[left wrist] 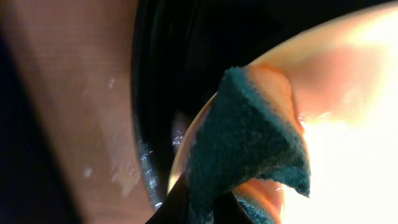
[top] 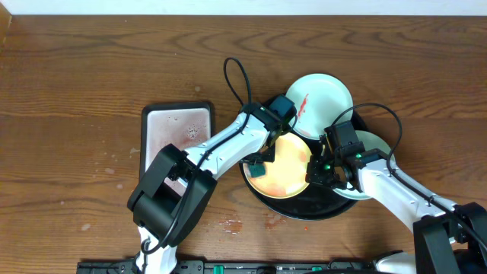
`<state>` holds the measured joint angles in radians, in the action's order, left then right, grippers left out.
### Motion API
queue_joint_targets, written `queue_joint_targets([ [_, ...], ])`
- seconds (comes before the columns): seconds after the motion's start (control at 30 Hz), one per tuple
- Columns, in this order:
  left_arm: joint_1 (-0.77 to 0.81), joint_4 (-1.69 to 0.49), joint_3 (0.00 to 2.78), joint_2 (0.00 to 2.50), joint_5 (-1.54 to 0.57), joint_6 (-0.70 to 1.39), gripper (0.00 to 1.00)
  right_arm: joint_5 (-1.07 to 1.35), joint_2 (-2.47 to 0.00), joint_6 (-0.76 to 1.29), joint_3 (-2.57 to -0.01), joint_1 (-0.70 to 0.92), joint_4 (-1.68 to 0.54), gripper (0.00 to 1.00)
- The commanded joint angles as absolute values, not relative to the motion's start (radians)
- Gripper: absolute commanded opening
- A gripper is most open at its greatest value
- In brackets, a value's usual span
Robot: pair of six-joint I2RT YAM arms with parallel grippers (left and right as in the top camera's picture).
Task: Clean dirty plates on tray and stack at the side
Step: 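Scrub the yellow plate with the sponge while right gripper holds it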
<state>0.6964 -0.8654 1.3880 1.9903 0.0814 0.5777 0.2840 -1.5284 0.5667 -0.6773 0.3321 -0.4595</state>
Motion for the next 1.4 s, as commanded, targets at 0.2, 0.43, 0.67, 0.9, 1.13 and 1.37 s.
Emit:
queue_joint_targets([
  [0.2,0.675,-0.604,1.339,2.081,-0.341,0.604,0.08,0.206,-1.532,0.553,-0.664,0.329,-0.483,0.01],
  [0.43,0.733,-0.617,1.339,2.123,-0.609,0.568,0.07,0.206,-1.532,0.553,-0.664,0.329,-0.482,0.01],
  [0.67,0.756,-0.654,1.339,2.107,-0.619,0.510,0.08,0.206,-1.532,0.553,-0.664,0.329,-0.482,0.01],
  [0.9,0.756,-0.738,1.341,2.106,-0.643,0.397,0.07,0.206,-1.532,0.553,-0.664,0.329,-0.481,0.01],
  [1.13,0.741,-0.869,1.347,2.102,-0.436,0.426,0.07,0.206,-1.532,0.553,-0.664,0.329,-0.479,0.01],
  [1.37,0.668,-0.978,1.386,2.053,0.041,0.596,0.08,0.206,-1.532,0.553,-0.664,0.329,-0.479,0.01],
])
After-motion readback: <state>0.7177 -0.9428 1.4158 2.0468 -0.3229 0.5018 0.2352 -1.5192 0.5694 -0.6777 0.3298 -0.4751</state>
